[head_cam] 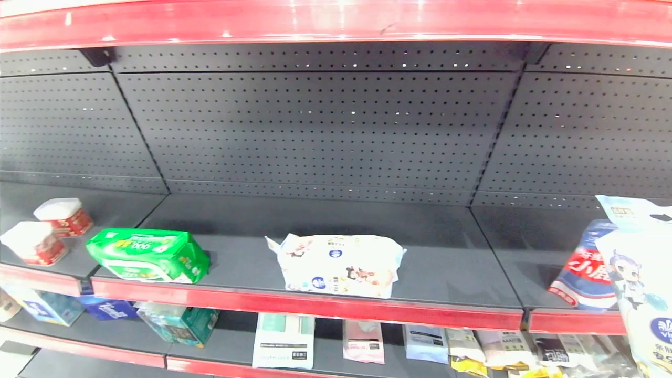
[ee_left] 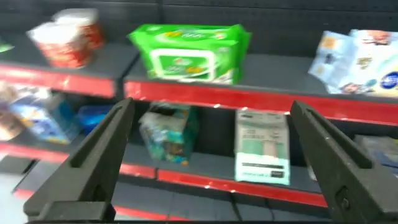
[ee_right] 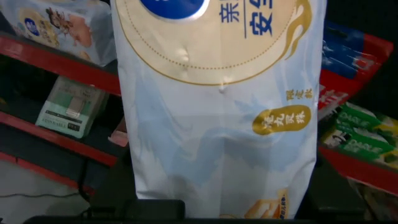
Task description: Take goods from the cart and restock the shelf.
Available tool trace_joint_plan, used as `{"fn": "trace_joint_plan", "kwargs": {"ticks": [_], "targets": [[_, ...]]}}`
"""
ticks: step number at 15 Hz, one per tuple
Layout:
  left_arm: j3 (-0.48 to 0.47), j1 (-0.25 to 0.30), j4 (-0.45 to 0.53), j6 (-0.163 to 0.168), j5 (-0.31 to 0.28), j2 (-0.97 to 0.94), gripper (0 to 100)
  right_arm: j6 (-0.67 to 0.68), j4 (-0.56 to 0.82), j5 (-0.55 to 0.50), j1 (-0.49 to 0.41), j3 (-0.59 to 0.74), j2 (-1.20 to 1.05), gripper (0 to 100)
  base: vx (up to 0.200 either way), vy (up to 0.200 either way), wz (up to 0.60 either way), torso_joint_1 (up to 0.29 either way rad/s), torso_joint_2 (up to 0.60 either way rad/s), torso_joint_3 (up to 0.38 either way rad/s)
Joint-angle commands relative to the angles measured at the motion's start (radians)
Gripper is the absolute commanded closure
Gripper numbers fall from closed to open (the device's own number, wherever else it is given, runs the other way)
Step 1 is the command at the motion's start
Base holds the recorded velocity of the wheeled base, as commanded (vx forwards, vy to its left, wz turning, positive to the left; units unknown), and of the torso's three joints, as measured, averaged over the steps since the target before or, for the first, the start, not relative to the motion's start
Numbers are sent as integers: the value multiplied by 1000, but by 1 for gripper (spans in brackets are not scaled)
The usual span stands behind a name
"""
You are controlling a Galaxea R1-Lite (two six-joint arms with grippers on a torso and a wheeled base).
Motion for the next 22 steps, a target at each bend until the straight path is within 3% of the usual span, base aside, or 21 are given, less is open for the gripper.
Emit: {"fn": "trace_joint_plan", "kwargs": {"ticks": [1, 5, 8, 12, 14, 17, 22], "targets": [[3, 0, -1, -4, -25, 2, 0, -2, -2, 1, 2, 0, 13, 100, 0, 0, 600, -2, 2, 7], [5, 0, -1, -7, -63, 2, 0, -8, -22, 3, 21, -32, 108, 100, 0, 0, 150, 1, 1, -1], [34, 1, -44, 5, -259, 0, 0, -71, -124, 5, 30, -58, 286, 100, 0, 0, 0, 0, 0, 0], [51, 29, -70, -1, -219, 6, 0, -74, -144, 20, 45, -55, 394, 100, 0, 0, 0, 0, 0, 0], [51, 38, -70, -24, -226, -4, 0, -74, -143, 20, 51, -46, 430, 100, 0, 0, 0, 0, 0, 0], [49, 37, -68, -30, -256, -56, 0, -77, -149, 21, 53, -58, 550, 100, 0, 0, 0, 0, 0, 0], [52, 38, -75, -38, -258, -66, 0, -85, -333, 21, 63, -64, 814, 100, 0, 0, 0, 0, 0, 0]]}}
